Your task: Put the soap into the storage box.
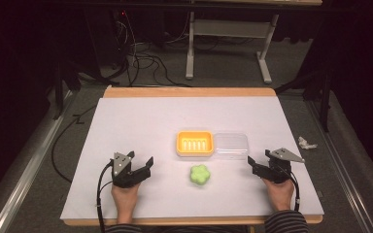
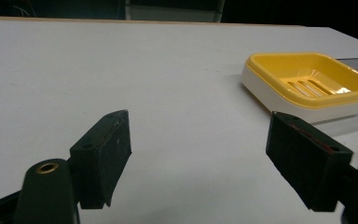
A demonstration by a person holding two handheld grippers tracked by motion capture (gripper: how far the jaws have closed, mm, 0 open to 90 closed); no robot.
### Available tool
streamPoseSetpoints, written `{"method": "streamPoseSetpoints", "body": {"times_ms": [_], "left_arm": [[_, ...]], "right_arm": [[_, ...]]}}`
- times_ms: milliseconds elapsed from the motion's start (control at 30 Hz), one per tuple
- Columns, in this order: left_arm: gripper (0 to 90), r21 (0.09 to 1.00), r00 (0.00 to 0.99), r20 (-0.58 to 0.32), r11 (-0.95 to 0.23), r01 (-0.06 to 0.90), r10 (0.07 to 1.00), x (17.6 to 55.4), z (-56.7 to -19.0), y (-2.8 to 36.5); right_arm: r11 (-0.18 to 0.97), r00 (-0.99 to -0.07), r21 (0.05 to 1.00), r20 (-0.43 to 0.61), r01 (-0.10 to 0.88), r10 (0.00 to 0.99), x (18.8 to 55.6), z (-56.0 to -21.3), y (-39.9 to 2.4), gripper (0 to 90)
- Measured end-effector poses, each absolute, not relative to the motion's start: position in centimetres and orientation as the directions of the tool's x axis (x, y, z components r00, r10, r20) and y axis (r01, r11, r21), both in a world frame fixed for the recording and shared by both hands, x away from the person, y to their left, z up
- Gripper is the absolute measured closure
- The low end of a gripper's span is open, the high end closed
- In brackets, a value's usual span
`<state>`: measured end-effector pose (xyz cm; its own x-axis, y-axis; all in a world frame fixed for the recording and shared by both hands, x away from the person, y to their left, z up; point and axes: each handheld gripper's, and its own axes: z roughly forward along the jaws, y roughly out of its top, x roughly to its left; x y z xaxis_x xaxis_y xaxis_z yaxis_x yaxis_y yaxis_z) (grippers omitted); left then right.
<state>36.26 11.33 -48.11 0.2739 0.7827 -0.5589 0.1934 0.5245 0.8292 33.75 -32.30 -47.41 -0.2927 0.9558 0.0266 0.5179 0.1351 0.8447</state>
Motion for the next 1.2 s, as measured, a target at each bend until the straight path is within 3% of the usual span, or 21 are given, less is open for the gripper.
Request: {"method": "streamPoseSetpoints", "body": {"times_ms": [100, 500, 667, 833, 1200], "left_arm": [[22.8, 0.831, 0.272, -0.556, 0.520, 0.198, 0.785, 36.3, -48.1, 11.3], [22.8, 0.839, 0.275, -0.544, 0.509, 0.191, 0.793, 36.2, -48.2, 11.1], [22.6, 0.836, 0.273, -0.549, 0.514, 0.193, 0.790, 36.2, -48.1, 11.2], [22.6, 0.835, 0.271, -0.550, 0.515, 0.194, 0.790, 36.3, -48.1, 11.2], [22.8, 0.831, 0.273, -0.556, 0.522, 0.192, 0.785, 36.3, -48.1, 11.2]], "right_arm": [[0.183, -0.328, 0.844, -0.009, 0.503, 0.945, 33.3, -47.0, -32.1, 23.4], [0.195, -0.422, 0.822, 0.060, 0.534, 0.905, 31.6, -45.9, -31.5, 25.6], [0.227, -0.463, 0.812, 0.060, 0.538, 0.884, 30.8, -45.4, -30.2, 24.5], [0.285, -0.520, 0.818, 0.019, 0.499, 0.854, 30.5, -45.0, -29.1, 29.8], [0.359, -0.615, 0.792, 0.026, 0.494, 0.788, 31.3, -44.9, -25.7, 28.5]]}}
